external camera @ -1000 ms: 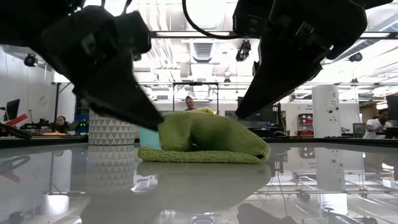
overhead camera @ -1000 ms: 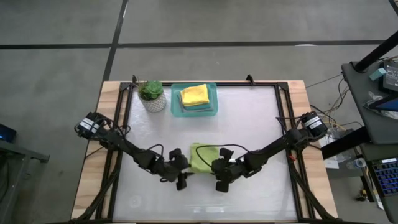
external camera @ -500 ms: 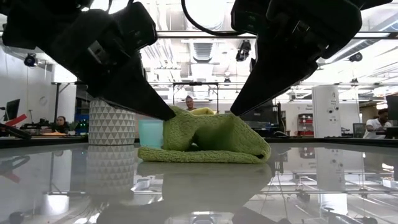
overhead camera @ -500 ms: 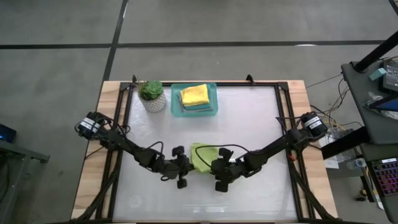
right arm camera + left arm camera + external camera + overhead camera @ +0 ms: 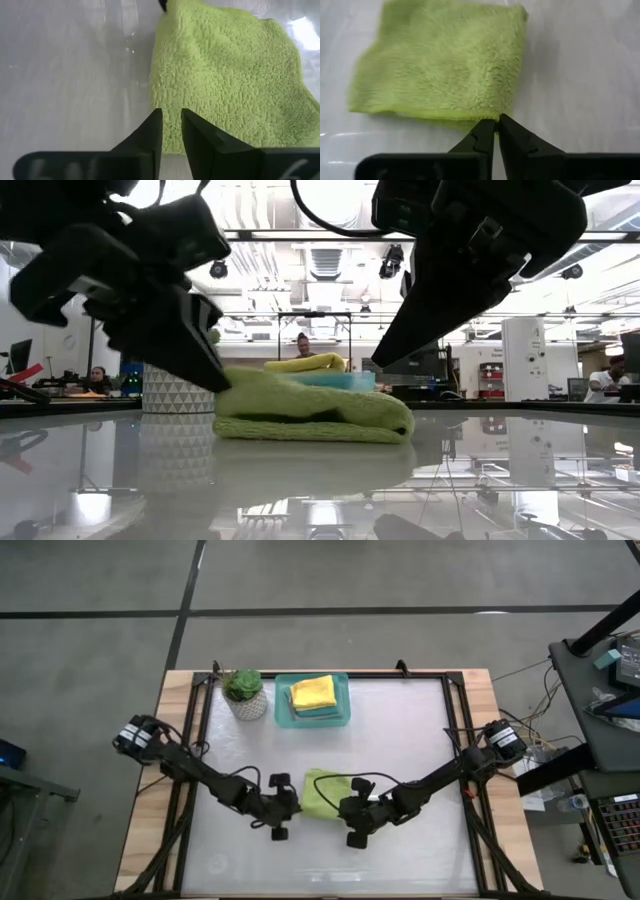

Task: Fold microfiber towels
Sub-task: Fold the green microfiber cloth

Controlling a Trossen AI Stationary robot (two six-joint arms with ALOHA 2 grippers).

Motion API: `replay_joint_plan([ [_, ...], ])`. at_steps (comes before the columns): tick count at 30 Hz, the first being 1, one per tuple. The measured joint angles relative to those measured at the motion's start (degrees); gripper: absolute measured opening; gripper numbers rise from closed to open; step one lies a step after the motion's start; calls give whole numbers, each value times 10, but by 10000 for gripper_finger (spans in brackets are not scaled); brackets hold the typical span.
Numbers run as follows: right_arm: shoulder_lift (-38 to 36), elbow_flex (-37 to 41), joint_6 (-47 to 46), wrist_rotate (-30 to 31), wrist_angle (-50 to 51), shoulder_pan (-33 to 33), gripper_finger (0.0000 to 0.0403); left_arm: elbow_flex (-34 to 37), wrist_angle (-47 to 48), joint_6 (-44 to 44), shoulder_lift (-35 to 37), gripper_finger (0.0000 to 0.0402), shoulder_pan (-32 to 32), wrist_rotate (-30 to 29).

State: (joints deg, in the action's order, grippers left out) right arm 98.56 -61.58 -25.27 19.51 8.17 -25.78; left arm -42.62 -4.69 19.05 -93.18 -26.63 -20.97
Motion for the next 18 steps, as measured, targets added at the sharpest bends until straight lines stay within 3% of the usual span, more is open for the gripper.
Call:
replay_joint_plan([
  [13,0,0,52,0,5,4,59,3,0,41,-7,117,0,65],
  [18,-5,0,66,14,26,15,58,3,42,42,26,136,0,77],
])
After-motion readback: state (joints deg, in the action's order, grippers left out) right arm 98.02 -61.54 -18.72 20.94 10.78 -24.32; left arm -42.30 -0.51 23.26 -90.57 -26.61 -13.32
